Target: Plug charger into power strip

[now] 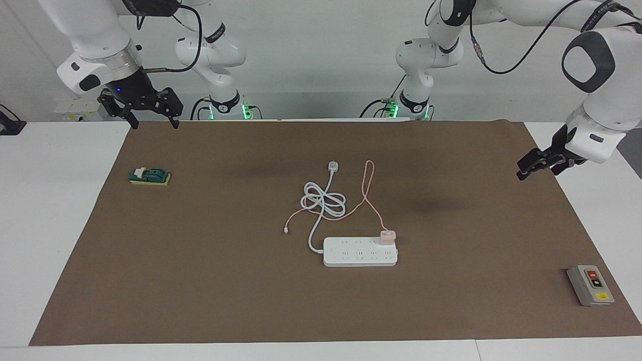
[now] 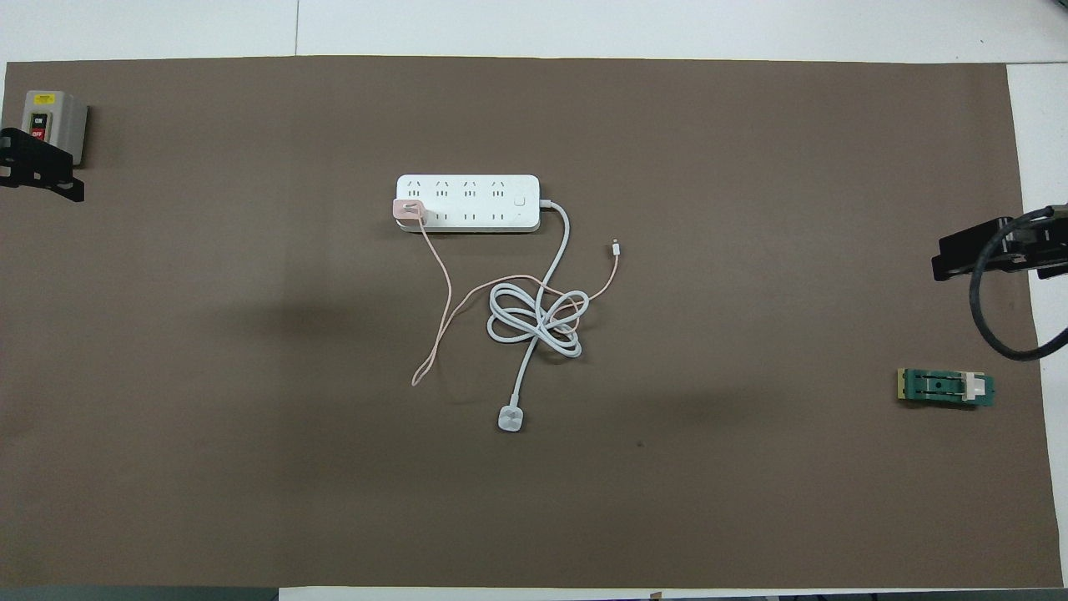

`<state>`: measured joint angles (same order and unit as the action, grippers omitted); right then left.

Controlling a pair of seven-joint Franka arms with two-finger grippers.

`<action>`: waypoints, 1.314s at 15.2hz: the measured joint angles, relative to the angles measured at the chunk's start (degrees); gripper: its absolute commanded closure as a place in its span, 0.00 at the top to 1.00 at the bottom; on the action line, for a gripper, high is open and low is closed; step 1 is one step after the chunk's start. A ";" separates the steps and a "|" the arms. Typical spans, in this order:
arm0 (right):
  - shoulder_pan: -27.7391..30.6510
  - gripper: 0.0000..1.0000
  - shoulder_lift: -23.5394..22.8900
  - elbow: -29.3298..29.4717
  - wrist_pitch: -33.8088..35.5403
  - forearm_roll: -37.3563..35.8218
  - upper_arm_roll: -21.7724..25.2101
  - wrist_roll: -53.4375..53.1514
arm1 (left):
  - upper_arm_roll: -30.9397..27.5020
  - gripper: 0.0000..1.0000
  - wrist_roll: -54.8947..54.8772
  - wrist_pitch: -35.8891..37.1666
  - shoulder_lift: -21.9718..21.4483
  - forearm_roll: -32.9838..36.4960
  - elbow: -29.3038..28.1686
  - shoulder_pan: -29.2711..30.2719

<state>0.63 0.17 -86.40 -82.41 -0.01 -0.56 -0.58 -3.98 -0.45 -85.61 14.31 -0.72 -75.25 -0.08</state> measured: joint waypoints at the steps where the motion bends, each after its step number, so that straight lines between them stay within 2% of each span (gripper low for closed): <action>1: 0.00 1.00 0.00 0.00 0.00 0.00 0.00 0.00 | 0.00 1.00 0.00 -0.04 -2.34 0.00 -2.82 0.00; 5: 0.00 1.00 0.00 0.00 0.00 0.00 0.00 0.00 | 0.07 1.00 0.00 -1.13 -11.94 0.01 -14.30 0.00; 9: 0.00 1.00 0.00 -0.03 0.00 0.00 0.00 0.00 | 0.15 1.00 0.00 -7.48 -18.97 0.01 -24.62 0.00; 11: 0.00 1.00 0.01 -0.25 0.00 0.00 0.00 0.00 | 0.15 1.00 0.00 -8.56 -19.75 0.03 -26.07 0.00; 20: 0.02 1.00 0.71 -2.61 -1.00 0.00 0.07 0.00 | 2.86 1.00 2.62 -9.29 -18.15 0.74 -25.99 -0.30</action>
<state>0.65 0.88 -89.01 -83.41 -0.01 -0.49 -0.58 -1.12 2.18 -94.90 -3.84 0.01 -101.24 -0.38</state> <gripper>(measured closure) 0.000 0.000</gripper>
